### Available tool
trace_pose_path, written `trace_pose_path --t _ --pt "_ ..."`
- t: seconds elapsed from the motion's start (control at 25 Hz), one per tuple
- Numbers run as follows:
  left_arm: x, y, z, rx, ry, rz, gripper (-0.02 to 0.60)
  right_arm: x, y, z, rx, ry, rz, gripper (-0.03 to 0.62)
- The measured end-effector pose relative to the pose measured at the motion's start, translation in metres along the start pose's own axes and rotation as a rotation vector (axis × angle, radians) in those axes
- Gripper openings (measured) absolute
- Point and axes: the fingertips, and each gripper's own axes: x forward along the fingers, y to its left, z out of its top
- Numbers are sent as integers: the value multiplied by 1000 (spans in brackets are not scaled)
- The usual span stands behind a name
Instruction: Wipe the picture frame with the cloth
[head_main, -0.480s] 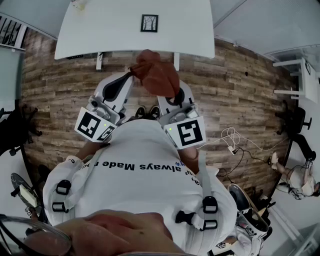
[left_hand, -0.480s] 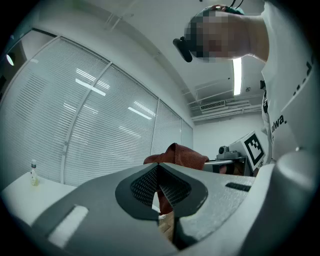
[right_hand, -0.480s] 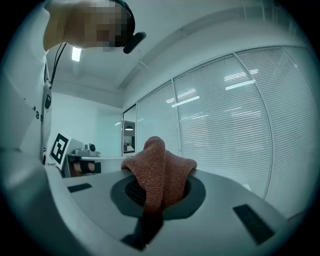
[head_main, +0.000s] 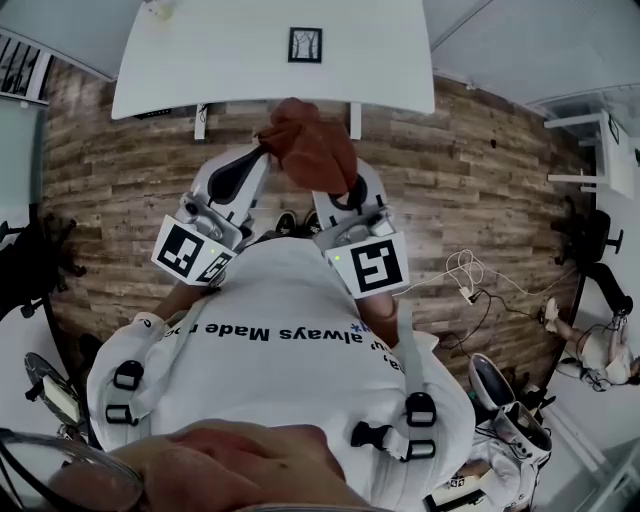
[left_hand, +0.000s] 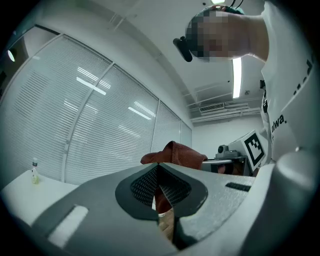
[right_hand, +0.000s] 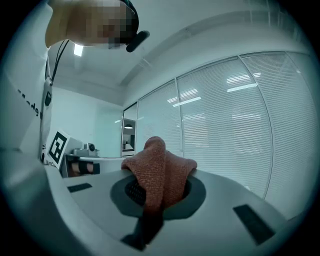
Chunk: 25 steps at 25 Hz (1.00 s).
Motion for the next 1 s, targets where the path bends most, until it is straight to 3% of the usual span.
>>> trace_pose_path --t 0.28,0.52,0.64,0.84,1.0 --pt "-11 23 -13 -15 25 1 3 18 9 -13 26 11 -14 21" --pt "17 58 -26 -30 46 8 3 55 -24 -28 38 32 -24 20" --pt "57 87 -33 -30 55 17 3 86 -62 -31 24 28 -23 21" --pt "179 125 -50 -27 80 33 3 131 -180 -42 39 33 1 20" --pt "213 151 -33 -9 82 54 3 158 -214 -27 24 33 22 20"
